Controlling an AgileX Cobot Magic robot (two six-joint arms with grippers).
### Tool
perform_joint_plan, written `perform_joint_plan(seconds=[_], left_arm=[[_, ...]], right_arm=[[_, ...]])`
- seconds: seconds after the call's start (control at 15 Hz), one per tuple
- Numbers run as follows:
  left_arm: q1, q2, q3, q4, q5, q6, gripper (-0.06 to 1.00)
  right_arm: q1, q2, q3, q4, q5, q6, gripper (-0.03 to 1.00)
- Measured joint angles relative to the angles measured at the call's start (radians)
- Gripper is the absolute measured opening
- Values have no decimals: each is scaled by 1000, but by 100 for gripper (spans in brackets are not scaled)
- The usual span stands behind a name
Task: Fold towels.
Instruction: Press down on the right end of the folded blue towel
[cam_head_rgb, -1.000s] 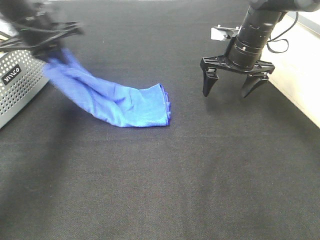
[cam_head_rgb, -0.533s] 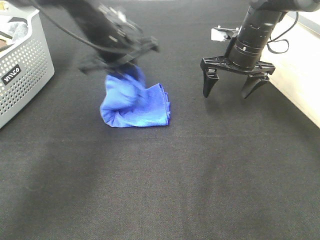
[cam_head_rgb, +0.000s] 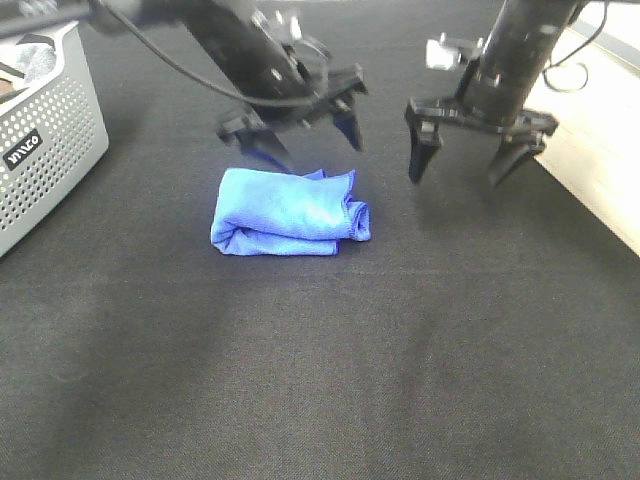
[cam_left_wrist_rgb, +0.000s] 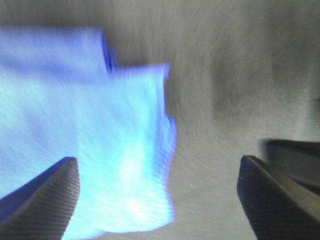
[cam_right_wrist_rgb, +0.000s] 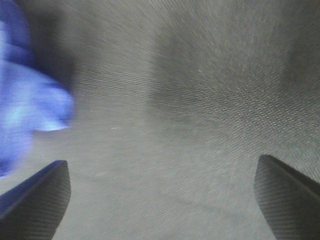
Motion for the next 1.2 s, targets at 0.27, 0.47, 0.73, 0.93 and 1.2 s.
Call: perform_joint_plan(seconds=[0.27,0.47,0.73,0.93,1.2], left_arm=[[128,-76,-25,139,102,24,82],[212,-104,-27,156,152,24,82],[260,-104,-27,167,189,24,82],[260,-104,-27,171,189,24,82],[260,-104,-27,170,189,24,82]], right_arm=[[30,-8,0,349,4,-147,93],[140,-8,0,600,-67,-311,93],[210,54,0,823,-163,-404,93],[209,184,0,860,-151,-423,93],[159,231,0,860,-124,-426,93]])
